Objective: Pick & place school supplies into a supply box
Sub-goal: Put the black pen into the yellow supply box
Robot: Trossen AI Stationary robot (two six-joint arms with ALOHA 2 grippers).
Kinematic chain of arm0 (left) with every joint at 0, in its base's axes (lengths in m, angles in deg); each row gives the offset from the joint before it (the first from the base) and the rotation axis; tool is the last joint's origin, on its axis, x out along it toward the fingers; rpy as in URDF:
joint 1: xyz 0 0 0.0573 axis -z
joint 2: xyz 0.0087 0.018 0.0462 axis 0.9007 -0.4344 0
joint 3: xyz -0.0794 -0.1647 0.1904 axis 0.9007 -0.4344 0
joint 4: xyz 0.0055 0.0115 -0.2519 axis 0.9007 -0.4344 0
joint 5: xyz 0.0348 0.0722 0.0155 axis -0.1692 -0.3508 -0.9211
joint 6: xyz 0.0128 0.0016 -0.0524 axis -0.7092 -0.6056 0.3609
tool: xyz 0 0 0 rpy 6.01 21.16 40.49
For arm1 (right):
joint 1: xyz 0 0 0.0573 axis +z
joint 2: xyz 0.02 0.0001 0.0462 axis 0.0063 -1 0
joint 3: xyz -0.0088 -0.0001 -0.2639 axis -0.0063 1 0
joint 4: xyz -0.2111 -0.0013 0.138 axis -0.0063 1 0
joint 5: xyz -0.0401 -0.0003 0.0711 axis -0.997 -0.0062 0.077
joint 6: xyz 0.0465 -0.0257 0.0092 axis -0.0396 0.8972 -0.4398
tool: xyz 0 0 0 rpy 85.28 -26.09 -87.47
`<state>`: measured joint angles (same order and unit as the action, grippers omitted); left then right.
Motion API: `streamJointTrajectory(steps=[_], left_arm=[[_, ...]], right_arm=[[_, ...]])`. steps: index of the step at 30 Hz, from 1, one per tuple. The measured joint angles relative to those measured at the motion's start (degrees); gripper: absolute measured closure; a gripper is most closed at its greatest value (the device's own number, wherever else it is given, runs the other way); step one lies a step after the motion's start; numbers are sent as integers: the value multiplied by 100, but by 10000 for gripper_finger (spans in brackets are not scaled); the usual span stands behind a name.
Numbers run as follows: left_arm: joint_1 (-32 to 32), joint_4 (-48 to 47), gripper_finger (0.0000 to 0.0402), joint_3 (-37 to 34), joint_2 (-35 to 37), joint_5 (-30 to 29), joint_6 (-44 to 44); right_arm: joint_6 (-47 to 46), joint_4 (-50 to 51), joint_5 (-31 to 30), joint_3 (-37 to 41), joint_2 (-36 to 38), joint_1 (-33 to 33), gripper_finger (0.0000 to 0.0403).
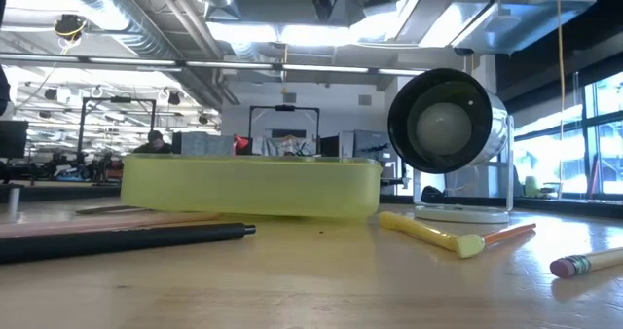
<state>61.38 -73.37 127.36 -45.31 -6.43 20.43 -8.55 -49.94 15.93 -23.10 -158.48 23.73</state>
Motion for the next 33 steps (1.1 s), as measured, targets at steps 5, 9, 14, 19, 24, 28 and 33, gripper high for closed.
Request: streamJointTrajectory(steps=[5, 9, 14, 19, 24, 28, 33], left_arm=[[0, 323, 305, -2, 0, 4, -1], [-27, 762, 312, -2, 3, 59, 36], [-114, 1080, 320, -2, 105, 306, 209], [-219, 1065, 334, -2, 272, 391, 288], [-258, 1067, 358, -2, 326, 400, 283], [-258, 1071, 373, -2, 316, 390, 281], [-258, 1027, 363, -2, 302, 368, 294]], right_arm=[[2, 59, 139, 0, 0, -25, 357], [4, 86, 240, 0, -24, -25, 357], [3, 265, 258, 0, -28, -25, 357], [-7, 312, 250, 0, -28, -25, 357], [-1, 309, 221, 0, -28, -28, 357], [-15, 301, 220, 0, -44, -28, 357], [-82, 278, 220, -2, -160, -124, 357]])
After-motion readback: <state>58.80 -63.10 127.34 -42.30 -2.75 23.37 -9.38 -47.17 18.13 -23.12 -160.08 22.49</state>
